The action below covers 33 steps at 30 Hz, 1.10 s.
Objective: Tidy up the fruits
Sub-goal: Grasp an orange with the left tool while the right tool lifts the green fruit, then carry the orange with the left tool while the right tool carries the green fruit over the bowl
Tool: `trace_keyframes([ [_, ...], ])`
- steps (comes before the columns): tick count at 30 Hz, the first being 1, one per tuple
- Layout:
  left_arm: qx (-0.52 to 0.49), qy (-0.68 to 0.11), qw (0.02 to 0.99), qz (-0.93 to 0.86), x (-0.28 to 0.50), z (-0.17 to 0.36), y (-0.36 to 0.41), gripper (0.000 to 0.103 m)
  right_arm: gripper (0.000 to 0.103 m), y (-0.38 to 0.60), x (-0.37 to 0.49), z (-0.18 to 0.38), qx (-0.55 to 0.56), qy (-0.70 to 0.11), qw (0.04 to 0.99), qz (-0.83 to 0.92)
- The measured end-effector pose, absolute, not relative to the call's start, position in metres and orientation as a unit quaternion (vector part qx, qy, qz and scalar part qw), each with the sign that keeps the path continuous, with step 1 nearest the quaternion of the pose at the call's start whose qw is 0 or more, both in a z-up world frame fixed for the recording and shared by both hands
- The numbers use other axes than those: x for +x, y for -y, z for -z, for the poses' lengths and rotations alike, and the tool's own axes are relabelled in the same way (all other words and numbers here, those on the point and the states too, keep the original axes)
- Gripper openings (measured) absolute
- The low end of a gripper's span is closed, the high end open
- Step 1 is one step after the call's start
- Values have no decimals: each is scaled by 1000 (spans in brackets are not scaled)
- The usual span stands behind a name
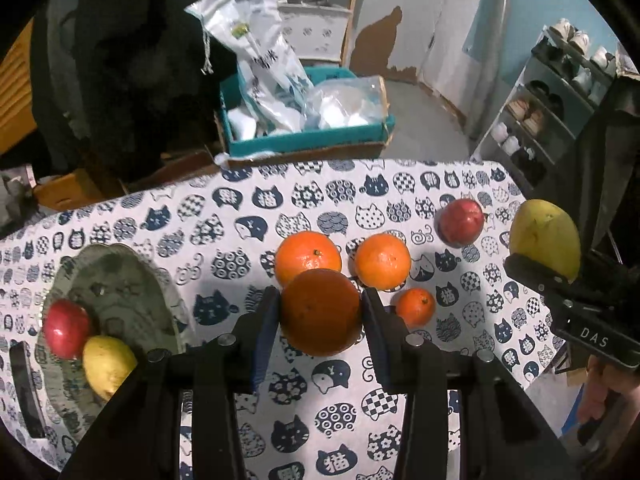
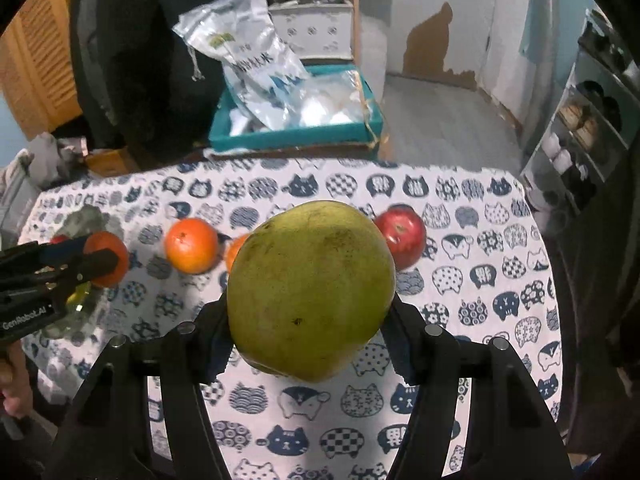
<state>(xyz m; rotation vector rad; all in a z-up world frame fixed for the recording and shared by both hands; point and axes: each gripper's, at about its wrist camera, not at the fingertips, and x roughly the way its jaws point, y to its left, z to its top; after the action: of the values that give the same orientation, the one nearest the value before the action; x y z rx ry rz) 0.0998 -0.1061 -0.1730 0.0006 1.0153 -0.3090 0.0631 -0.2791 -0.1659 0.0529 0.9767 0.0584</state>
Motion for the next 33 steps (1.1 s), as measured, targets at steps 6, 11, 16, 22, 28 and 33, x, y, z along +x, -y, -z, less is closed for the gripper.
trace_keyframes([
  [6,-1,-465,875,136,90,154,87,42,64,255,63,145,19,-450,891,-51],
  [11,-10,-454,882,125,84,144,68,42,64,230,64,133,12,-438,896,-73],
  [16,-23,-447,887,110,81,137,46,42,64,204,70,128,5,-435,896,-95],
  [22,-29,-438,895,86,75,132,18,42,64,168,81,124,-3,-432,893,-124],
  [28,-36,-433,899,61,69,132,-13,42,64,131,90,121,-13,-429,891,-148],
  [33,-48,-433,899,39,65,136,-43,42,64,100,99,122,-21,-432,886,-166],
])
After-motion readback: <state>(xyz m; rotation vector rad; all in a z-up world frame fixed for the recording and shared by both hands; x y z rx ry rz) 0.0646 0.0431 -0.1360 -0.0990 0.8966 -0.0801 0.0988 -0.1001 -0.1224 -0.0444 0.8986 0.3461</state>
